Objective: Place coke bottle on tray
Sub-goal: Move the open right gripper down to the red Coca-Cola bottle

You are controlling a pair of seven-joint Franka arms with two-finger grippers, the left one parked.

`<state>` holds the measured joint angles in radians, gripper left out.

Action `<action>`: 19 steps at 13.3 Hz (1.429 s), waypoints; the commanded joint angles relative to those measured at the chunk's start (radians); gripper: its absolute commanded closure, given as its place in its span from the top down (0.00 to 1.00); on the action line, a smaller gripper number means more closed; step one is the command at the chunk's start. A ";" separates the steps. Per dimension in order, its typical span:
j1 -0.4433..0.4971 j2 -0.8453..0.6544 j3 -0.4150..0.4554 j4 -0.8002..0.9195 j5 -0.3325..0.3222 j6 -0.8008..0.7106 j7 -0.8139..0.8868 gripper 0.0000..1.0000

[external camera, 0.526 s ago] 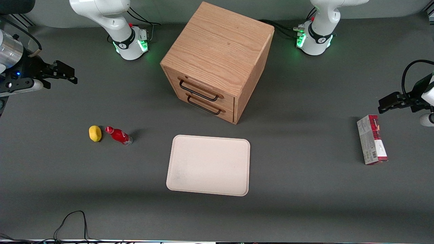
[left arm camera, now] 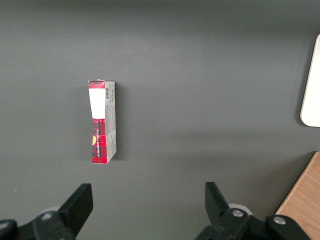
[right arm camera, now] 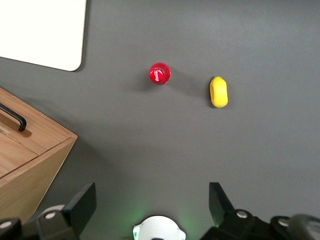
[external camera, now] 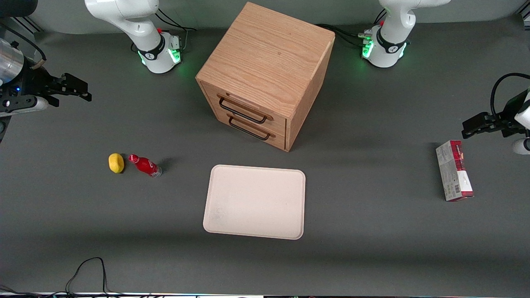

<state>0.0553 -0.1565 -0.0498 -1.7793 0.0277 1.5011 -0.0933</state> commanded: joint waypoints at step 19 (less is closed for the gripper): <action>0.008 0.489 0.061 0.521 0.009 -0.087 0.125 1.00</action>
<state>0.0610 0.2212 0.0040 -1.4079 0.0277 1.4699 0.0016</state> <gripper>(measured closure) 0.000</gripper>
